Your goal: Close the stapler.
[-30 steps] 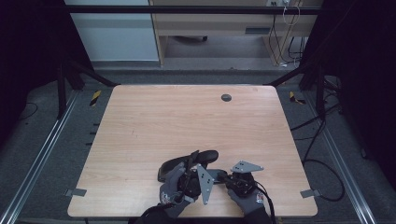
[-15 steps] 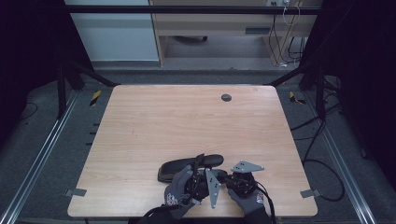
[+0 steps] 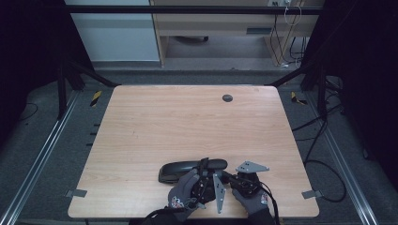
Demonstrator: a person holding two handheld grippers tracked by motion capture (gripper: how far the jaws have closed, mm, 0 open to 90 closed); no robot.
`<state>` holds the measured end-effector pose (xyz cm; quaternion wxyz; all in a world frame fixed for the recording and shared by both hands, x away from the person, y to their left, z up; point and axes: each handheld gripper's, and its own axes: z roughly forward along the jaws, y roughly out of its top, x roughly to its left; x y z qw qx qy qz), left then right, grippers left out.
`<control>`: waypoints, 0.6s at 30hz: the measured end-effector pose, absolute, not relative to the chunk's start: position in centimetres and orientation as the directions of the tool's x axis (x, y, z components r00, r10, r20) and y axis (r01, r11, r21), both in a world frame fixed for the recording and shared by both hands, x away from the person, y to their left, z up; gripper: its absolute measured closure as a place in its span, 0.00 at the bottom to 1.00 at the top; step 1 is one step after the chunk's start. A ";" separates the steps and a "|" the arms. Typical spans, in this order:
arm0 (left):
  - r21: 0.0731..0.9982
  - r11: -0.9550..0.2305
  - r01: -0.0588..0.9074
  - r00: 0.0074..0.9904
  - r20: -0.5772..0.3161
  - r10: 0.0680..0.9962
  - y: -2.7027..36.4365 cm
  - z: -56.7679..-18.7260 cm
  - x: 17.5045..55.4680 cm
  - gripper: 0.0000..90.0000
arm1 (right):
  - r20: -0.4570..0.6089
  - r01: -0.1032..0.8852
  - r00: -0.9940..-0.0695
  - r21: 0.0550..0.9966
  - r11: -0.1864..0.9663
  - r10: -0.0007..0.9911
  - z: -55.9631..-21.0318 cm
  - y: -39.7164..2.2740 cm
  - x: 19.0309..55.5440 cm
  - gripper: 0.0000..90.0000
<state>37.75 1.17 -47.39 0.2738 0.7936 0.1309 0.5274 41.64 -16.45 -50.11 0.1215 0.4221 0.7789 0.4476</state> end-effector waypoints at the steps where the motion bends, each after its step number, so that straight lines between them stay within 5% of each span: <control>1: 0.569 -0.818 -0.083 0.411 0.767 0.492 1.1 -47.5 37.7 0.57 | 0.188 0.547 -0.610 0.802 0.238 0.770 -50.1 -16.6 41.6 1.00; 18: 0.620 -0.779 -0.093 0.496 0.708 0.504 0.9 -47.1 37.2 0.45 | 0.173 0.545 -0.532 0.819 0.179 0.829 -49.8 -18.9 42.0 0.92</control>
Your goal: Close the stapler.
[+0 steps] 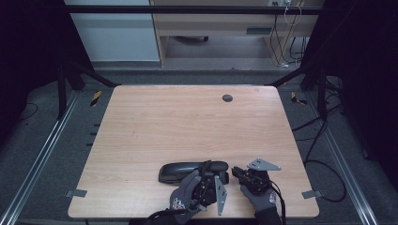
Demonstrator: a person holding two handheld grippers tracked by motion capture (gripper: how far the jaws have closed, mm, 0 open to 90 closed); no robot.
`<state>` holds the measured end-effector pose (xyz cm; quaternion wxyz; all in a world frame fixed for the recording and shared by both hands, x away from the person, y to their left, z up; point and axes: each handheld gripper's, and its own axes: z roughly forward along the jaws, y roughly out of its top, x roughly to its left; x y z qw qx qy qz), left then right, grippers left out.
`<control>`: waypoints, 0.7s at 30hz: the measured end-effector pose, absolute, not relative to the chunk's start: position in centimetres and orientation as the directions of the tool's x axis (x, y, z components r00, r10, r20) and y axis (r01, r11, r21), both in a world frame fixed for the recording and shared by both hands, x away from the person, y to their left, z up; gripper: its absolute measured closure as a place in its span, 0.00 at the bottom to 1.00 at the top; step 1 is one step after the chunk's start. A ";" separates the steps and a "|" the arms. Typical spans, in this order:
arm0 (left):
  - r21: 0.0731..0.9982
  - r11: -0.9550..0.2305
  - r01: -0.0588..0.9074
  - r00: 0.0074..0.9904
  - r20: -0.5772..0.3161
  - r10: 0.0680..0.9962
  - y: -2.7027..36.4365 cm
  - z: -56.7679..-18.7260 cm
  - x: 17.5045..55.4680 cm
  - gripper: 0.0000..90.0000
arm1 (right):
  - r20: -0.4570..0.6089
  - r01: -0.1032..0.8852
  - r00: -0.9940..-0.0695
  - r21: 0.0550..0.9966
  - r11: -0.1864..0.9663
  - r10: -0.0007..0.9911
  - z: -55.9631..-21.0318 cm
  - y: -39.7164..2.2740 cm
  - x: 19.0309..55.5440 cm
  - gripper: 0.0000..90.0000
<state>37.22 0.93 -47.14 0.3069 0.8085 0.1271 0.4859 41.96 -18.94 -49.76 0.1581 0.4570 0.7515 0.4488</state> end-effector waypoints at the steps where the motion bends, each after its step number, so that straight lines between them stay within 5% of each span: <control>1: 0.637 -0.765 -0.093 0.513 0.689 0.512 0.9 -46.9 37.2 0.44 | 0.167 0.539 -0.533 0.823 0.180 0.829 -49.8 -19.1 42.0 0.91; 14: 0.847 -0.531 0.037 0.733 0.338 0.590 2.8 -43.3 37.7 0.41 | 0.165 0.532 -0.510 0.831 0.160 0.844 -49.6 -19.9 42.1 0.82; 21: 0.889 -0.452 0.074 0.727 0.262 0.635 5.1 -41.7 38.4 0.41 | 0.181 0.526 -0.501 0.840 0.131 0.847 -49.1 -20.3 42.1 0.85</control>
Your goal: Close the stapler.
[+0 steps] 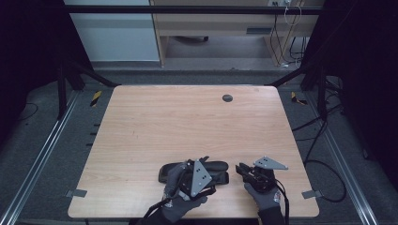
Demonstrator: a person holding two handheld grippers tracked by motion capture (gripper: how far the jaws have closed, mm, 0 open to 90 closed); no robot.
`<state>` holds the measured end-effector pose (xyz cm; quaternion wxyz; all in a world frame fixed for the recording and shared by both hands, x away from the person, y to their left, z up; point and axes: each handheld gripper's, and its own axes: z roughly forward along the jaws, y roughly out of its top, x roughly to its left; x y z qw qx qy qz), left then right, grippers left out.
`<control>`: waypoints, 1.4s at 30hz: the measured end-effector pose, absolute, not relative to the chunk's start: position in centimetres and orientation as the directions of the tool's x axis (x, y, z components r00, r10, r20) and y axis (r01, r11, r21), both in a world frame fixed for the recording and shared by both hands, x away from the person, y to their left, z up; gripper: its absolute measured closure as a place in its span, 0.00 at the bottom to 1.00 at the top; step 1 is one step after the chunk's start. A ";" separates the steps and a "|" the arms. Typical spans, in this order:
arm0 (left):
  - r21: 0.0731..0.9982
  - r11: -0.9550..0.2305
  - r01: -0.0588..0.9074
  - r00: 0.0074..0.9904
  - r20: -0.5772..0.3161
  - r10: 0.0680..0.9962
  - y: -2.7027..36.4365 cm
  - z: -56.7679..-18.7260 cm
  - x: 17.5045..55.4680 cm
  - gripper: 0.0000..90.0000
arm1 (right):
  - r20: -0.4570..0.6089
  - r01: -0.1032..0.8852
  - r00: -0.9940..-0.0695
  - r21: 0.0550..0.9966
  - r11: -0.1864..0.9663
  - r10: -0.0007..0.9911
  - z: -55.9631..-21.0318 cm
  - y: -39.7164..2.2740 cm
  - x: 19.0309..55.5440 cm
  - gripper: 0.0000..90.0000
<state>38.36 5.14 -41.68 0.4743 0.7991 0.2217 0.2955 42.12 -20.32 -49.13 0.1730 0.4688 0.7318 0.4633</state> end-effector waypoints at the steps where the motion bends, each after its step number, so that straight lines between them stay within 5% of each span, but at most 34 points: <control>1: 0.895 -0.440 0.078 0.724 0.253 0.642 5.5 -41.4 38.5 0.41 | 0.183 0.523 -0.503 0.842 0.129 0.844 -49.0 -20.4 42.1 0.86; 8: 0.917 -0.381 0.116 0.685 0.204 0.700 8.4 -40.2 39.5 0.42 | 0.185 0.496 -0.520 0.860 0.118 0.834 -47.6 -20.4 42.0 1.00; 28: 0.910 -0.298 0.288 0.492 0.127 0.862 19.5 -42.4 41.4 0.45 | 0.186 0.432 -0.618 0.892 0.132 0.764 -43.1 -18.2 41.6 1.00; 42: 0.895 -0.242 0.374 0.364 0.099 0.926 24.3 -45.2 41.6 0.46 | 0.198 0.439 -0.658 0.885 0.156 0.726 -43.6 -16.6 41.3 1.00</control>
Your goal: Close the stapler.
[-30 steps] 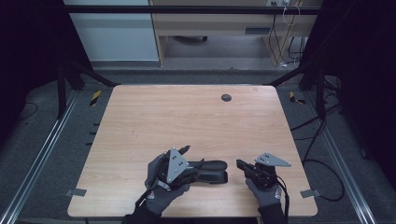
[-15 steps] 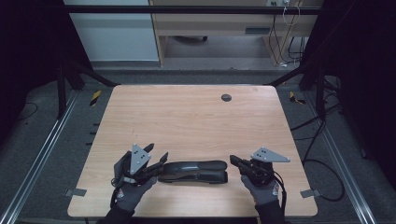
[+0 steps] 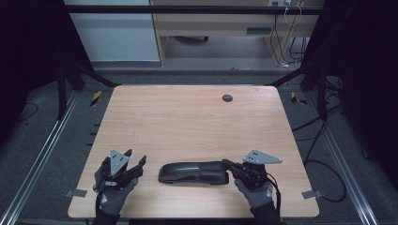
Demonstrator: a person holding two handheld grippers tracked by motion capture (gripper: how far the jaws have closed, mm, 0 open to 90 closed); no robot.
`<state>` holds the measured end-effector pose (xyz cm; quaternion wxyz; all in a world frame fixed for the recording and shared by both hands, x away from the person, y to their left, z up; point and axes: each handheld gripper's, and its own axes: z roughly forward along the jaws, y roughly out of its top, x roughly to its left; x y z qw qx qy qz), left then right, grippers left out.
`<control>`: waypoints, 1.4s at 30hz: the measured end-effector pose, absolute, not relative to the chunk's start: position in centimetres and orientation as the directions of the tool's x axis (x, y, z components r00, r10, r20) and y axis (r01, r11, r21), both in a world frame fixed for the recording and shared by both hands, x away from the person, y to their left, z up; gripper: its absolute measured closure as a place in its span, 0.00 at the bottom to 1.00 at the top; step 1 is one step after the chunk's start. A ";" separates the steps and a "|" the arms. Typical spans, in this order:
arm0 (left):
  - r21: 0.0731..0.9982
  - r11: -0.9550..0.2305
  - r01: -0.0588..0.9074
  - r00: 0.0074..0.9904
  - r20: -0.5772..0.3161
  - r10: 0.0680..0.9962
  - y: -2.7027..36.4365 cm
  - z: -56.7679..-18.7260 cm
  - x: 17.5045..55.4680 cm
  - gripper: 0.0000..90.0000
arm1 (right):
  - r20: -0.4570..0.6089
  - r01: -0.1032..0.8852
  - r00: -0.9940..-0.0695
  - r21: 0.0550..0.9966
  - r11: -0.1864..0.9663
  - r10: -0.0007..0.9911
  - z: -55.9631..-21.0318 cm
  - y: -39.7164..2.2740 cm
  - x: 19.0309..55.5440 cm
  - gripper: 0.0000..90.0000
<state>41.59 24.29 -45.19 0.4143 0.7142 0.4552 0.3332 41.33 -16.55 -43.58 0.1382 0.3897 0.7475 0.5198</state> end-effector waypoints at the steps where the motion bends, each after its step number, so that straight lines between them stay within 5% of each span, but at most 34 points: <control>1: 0.895 -0.240 0.377 0.359 0.098 0.928 24.5 -45.3 41.6 0.46 | 0.194 0.440 -0.655 0.884 0.160 0.731 -43.6 -16.5 41.3 1.00; 32: 0.883 -0.246 0.399 0.322 0.116 0.940 25.2 -46.1 41.8 0.46 | 0.157 0.471 -0.608 0.861 0.194 0.778 -45.7 -16.1 40.9 1.00; 42: 0.883 -0.232 0.407 0.314 0.103 0.944 25.7 -46.2 42.0 0.46 | 0.151 0.405 -0.640 0.900 0.164 0.754 -44.4 -16.2 40.7 1.00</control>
